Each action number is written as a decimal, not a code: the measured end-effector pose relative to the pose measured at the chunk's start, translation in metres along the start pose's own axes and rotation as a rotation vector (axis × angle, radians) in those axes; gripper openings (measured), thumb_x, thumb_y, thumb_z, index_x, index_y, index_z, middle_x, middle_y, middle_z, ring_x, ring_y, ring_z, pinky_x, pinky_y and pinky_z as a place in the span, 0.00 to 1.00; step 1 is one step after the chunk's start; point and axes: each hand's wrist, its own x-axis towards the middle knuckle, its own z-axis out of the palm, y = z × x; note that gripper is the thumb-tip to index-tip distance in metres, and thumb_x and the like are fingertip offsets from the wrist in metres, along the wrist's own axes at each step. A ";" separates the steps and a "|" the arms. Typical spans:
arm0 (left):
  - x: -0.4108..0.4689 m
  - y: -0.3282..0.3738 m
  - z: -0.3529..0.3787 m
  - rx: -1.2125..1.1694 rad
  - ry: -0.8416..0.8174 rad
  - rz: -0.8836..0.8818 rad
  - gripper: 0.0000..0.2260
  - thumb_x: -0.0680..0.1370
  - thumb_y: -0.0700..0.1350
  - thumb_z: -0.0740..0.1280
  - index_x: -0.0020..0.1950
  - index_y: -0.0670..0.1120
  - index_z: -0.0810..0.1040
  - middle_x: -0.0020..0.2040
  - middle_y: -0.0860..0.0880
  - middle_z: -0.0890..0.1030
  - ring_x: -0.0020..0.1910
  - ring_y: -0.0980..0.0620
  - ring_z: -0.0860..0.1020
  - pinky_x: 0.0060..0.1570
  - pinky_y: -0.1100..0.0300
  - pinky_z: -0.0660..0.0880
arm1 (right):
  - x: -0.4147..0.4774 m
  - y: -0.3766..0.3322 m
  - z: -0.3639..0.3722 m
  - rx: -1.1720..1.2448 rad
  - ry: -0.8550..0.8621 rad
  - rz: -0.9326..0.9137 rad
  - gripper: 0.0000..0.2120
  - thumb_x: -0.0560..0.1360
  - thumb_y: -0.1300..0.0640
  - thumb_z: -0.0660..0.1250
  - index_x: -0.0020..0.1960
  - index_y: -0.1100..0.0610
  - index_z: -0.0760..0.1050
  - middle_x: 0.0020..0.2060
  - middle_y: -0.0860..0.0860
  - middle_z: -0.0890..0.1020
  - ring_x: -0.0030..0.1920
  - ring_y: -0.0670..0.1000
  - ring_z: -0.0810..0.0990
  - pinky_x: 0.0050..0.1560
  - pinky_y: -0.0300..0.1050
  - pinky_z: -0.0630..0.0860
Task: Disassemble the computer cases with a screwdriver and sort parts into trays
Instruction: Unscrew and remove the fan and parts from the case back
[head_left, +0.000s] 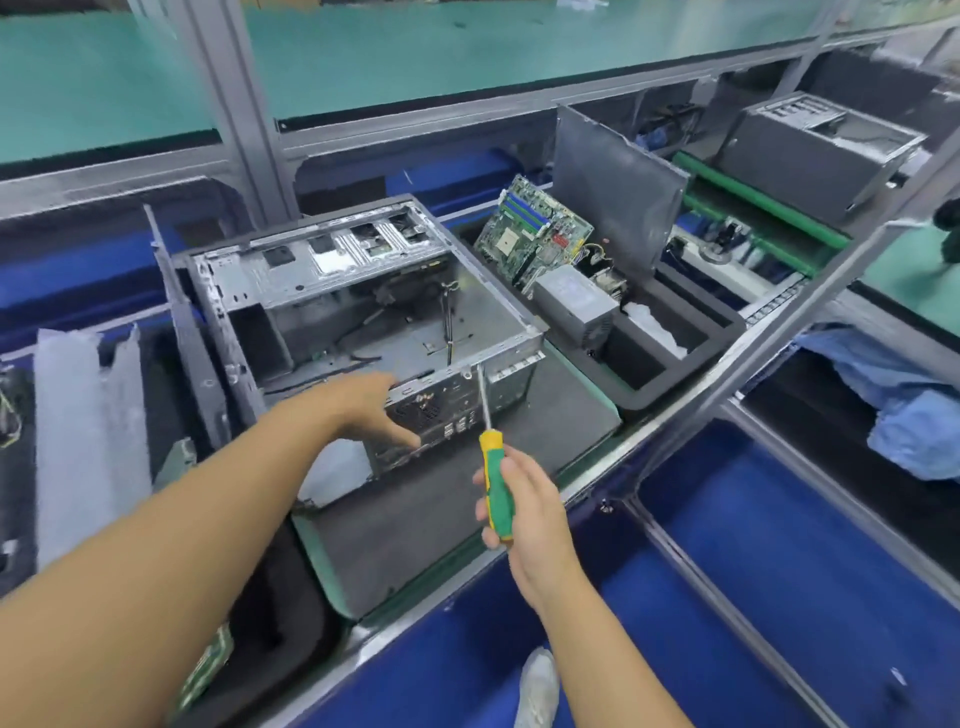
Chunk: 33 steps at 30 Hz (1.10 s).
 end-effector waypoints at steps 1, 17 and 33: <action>0.001 -0.004 0.005 0.019 0.013 0.000 0.37 0.70 0.60 0.76 0.73 0.47 0.67 0.71 0.46 0.73 0.65 0.44 0.74 0.63 0.50 0.72 | -0.010 0.015 0.001 -0.061 0.002 0.027 0.09 0.84 0.57 0.60 0.57 0.51 0.79 0.44 0.55 0.81 0.32 0.50 0.75 0.24 0.42 0.66; 0.004 -0.014 0.014 -0.381 0.008 -0.078 0.13 0.60 0.43 0.69 0.29 0.47 0.63 0.28 0.47 0.63 0.30 0.49 0.60 0.26 0.59 0.54 | -0.036 0.088 0.044 -0.280 0.070 0.031 0.12 0.79 0.55 0.66 0.57 0.41 0.80 0.44 0.43 0.82 0.36 0.44 0.74 0.38 0.39 0.71; 0.012 -0.011 0.018 -0.482 0.114 -0.185 0.06 0.71 0.41 0.74 0.41 0.42 0.78 0.44 0.42 0.81 0.44 0.46 0.80 0.51 0.49 0.81 | -0.031 0.099 0.049 -0.259 0.087 0.021 0.12 0.79 0.57 0.66 0.57 0.42 0.80 0.43 0.41 0.81 0.37 0.43 0.74 0.40 0.38 0.72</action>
